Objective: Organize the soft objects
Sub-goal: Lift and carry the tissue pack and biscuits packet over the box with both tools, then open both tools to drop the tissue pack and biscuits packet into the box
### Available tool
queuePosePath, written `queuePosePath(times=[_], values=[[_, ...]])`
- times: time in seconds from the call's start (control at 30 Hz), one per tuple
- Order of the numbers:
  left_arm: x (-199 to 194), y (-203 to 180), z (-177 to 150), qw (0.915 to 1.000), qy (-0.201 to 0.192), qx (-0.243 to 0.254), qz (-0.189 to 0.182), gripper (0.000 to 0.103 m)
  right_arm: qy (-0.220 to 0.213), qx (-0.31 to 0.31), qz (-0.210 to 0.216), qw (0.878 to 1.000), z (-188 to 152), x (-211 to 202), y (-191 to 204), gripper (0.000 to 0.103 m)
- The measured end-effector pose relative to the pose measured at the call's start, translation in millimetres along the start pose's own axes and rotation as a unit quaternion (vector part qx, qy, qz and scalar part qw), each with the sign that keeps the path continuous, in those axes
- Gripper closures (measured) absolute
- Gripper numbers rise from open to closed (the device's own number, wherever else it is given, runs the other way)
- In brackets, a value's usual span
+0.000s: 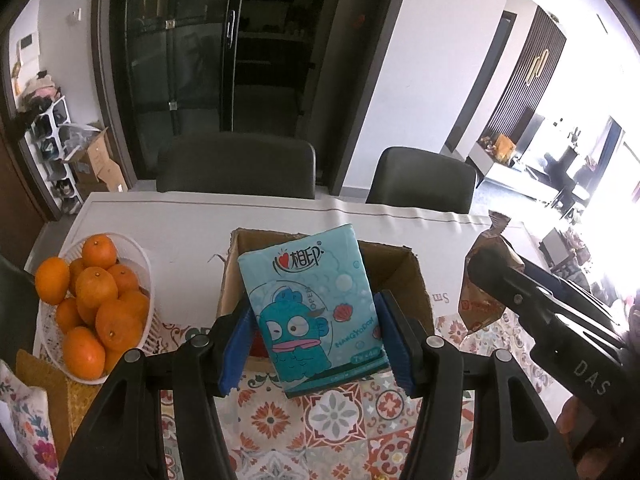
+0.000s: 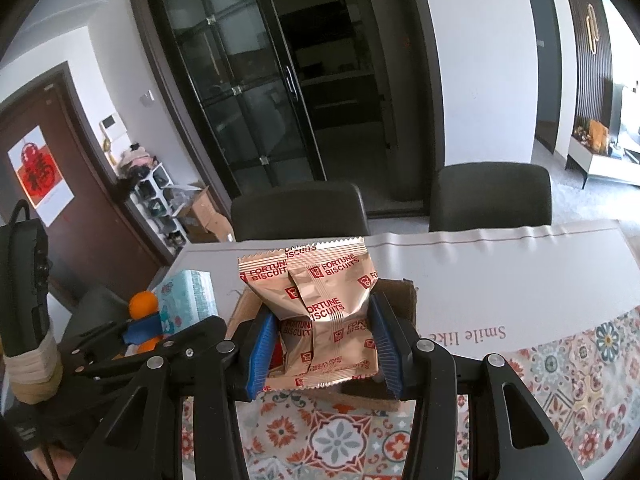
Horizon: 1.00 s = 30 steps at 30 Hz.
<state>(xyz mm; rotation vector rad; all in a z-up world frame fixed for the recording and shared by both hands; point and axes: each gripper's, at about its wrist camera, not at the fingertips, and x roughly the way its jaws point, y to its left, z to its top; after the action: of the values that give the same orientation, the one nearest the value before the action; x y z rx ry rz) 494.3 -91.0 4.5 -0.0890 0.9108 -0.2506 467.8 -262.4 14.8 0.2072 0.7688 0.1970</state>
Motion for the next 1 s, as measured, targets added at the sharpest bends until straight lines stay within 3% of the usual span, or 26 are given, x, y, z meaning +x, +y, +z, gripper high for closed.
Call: queuePosePath(times=[0.4,0.6,0.7,0.77,1.0], values=[[48,4,18,0.9991,0.038,0.018,0.011,0.045,0.048,0.011,-0.011,0.999,12,55,-17,0.056],[77,11,19,0.9967,0.08,0.016,0.005,0.044,0.077,0.018,0.005,0.997,12,85,-21,0.056],[90,14,14,0.9948,0.1,0.014,0.005,0.043,0.103,0.021,0.016,0.994,7,105,-24,0.051],[94,15,12,0.9943,0.105,0.012,0.01,0.042,0.119,0.022,0.011,0.993,4,114,-26,0.041],[89,14,7,0.995,0.098,0.014,0.015,0.039,0.122,0.026,-0.004,0.992,-5,115,-32,0.038]])
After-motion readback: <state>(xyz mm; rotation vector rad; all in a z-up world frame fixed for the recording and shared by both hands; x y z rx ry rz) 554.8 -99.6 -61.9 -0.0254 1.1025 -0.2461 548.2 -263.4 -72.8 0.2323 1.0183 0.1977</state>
